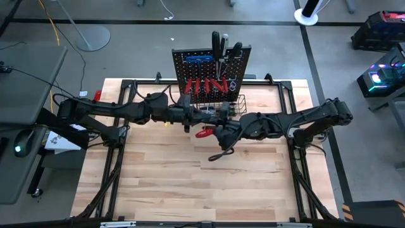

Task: Hang tools onto peg board
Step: Hang the red allen wrench on the pegboard

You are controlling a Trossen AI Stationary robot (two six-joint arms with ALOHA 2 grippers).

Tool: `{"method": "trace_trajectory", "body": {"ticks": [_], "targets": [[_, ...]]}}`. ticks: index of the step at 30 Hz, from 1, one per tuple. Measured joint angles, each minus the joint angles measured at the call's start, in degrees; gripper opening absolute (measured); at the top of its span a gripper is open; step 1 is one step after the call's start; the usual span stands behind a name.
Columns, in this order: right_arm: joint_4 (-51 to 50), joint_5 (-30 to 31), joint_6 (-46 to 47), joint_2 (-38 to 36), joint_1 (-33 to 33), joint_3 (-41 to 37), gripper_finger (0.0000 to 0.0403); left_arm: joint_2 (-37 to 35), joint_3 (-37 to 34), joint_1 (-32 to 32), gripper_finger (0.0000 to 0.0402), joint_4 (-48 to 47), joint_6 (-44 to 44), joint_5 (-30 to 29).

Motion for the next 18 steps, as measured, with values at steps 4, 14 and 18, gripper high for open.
{"method": "trace_trajectory", "body": {"ticks": [4,14,18], "targets": [[0.0,0.1,0.4,0.0,-0.7,0.0,0.0065,0.0,0.0,0.0,0.0000,-0.2,0.0,-0.2],[1.0,5.7,8.4,-0.3,-0.7,0.0,0.0004,0.0,0.0,0.8,0.0015,-0.1,2.3,-4.6],[-1.6,8.4,13.8,-2.1,0.0,0.0,0.0002,-0.5,0.2,2.8,0.0035,-2.6,7.3,-1.3]]}}
